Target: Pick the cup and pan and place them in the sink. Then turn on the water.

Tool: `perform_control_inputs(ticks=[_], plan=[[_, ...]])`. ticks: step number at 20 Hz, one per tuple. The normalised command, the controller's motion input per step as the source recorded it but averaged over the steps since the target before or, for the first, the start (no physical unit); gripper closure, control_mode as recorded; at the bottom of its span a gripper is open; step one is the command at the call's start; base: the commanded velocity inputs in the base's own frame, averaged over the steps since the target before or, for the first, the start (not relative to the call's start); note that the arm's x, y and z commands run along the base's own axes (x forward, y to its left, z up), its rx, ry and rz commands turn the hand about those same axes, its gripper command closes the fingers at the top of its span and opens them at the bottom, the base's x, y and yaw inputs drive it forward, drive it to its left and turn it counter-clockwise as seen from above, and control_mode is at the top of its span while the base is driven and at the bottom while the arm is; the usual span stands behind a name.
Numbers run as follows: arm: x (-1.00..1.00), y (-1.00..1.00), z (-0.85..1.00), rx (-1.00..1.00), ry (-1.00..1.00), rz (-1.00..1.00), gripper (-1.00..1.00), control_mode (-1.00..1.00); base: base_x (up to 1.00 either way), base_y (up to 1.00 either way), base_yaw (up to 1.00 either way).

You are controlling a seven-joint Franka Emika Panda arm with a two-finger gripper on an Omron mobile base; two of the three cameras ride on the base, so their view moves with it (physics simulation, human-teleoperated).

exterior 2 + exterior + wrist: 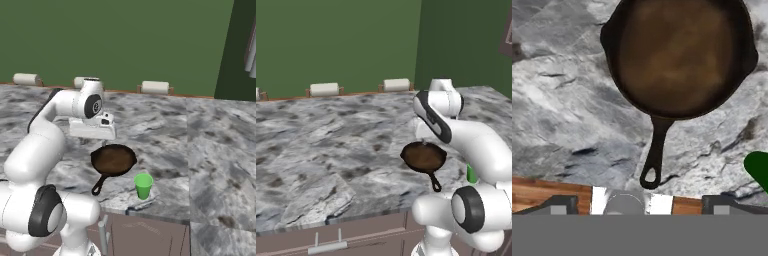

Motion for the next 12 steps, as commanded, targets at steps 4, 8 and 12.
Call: perform_control_inputs(ticks=[4,8,12], plan=[[-0.03,-0.37,-0.74,0.0,0.19,0.04,-1.0,-1.0,0.0,0.0,0.0],[-0.1,-0.42,-0.25,0.0,0.01,0.0,-1.0,-1.0,0.0,0.0,0.0],[-0.03,-0.25,-0.36,0.0,0.0,0.0,-1.0,-1.0,0.0,0.0,0.0]])
